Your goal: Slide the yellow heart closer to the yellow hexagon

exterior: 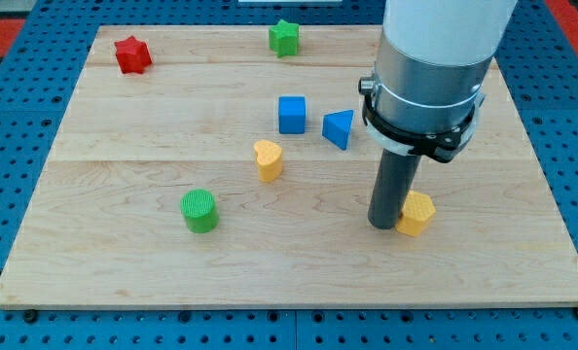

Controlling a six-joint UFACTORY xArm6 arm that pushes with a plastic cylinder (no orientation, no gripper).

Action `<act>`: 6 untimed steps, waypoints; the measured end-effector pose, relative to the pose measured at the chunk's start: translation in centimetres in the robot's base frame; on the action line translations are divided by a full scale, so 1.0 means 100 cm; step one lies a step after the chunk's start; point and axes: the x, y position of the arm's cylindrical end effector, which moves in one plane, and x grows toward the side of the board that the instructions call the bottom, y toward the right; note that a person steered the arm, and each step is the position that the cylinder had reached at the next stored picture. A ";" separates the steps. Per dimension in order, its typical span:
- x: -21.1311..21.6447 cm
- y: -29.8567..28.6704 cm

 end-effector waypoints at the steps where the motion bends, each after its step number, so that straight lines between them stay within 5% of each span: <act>1: 0.003 0.007; 4: -0.042 -0.126; 6: -0.049 -0.140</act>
